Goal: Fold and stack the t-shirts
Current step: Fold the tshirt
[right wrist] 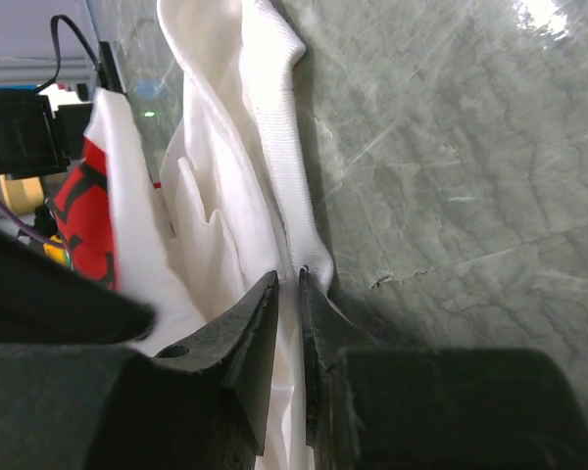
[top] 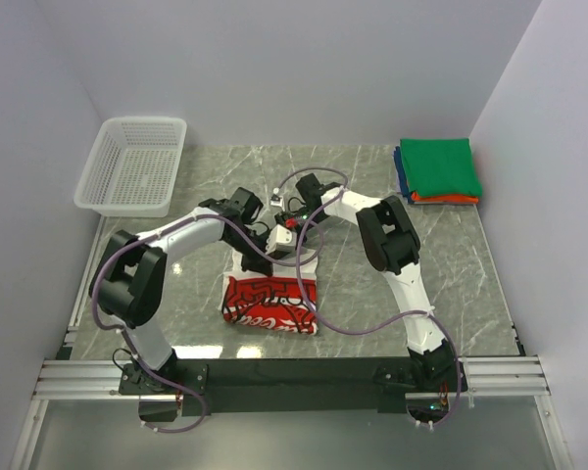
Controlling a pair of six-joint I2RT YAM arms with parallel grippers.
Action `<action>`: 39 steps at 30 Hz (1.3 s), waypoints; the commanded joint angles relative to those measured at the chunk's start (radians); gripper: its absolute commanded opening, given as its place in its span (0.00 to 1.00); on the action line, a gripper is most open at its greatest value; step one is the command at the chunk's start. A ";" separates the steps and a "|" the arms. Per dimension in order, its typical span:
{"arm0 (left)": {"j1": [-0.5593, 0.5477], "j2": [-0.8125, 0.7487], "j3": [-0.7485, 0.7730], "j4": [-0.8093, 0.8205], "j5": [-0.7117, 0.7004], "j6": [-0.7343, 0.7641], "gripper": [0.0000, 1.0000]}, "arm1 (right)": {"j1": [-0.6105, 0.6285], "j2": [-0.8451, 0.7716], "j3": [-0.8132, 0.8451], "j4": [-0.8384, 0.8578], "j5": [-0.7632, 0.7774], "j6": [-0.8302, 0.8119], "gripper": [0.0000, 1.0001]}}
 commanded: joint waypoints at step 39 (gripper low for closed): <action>0.048 0.084 -0.028 0.571 -0.207 0.048 0.01 | -0.172 -0.035 0.190 -0.125 0.287 -0.039 0.36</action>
